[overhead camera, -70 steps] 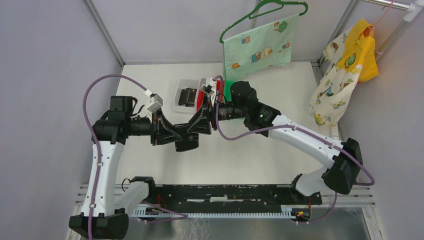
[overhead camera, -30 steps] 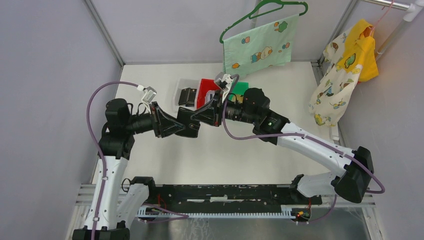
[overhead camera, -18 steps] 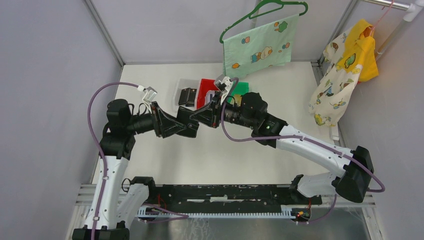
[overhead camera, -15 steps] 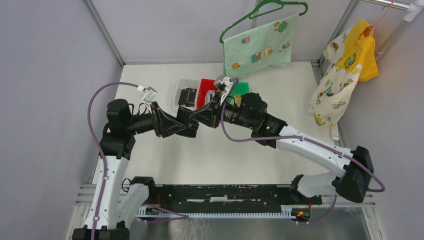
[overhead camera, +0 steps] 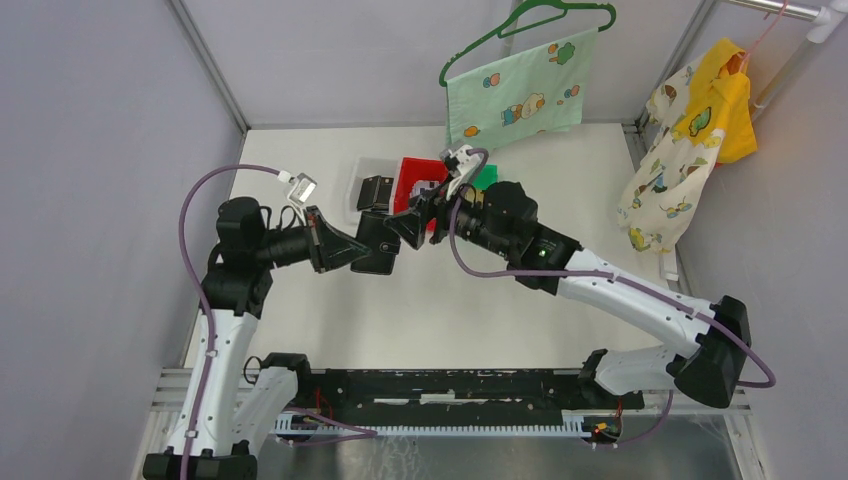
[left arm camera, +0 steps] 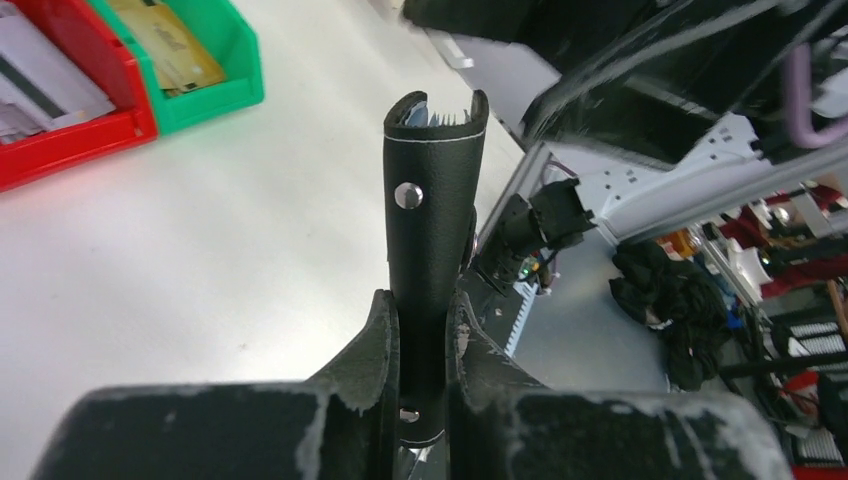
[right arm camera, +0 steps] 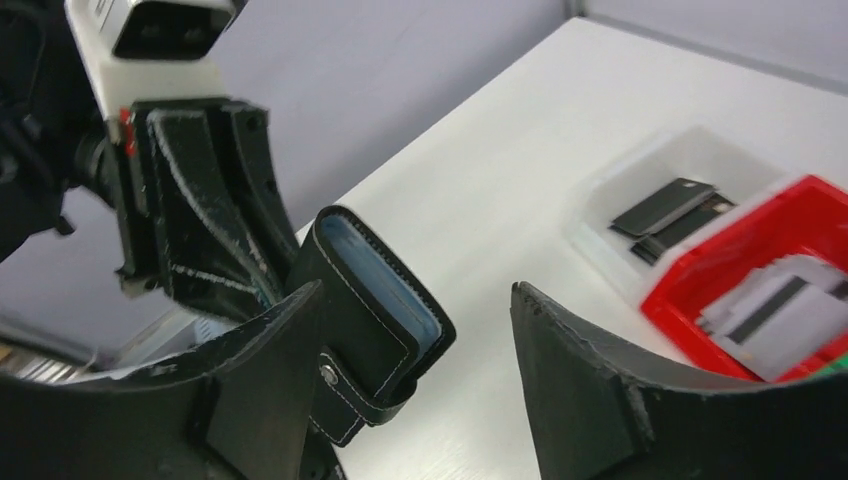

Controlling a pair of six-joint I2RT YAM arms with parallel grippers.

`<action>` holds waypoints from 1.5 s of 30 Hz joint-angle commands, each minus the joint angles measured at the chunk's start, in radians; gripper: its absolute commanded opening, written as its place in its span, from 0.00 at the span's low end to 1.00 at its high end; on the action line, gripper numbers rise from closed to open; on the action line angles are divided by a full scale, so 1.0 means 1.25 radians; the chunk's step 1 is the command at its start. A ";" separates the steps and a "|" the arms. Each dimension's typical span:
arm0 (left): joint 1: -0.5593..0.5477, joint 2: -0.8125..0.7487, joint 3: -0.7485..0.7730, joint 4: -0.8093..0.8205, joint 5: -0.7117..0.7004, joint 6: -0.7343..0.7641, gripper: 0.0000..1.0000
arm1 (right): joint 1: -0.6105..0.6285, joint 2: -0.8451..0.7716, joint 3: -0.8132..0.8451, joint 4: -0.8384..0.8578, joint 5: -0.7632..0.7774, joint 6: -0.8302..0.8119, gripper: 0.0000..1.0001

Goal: Take the credit cards out of the card holder
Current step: Open the card holder.

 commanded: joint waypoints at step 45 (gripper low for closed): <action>-0.008 -0.034 0.042 -0.002 -0.231 0.176 0.02 | 0.184 0.302 0.459 -0.418 0.519 0.171 0.47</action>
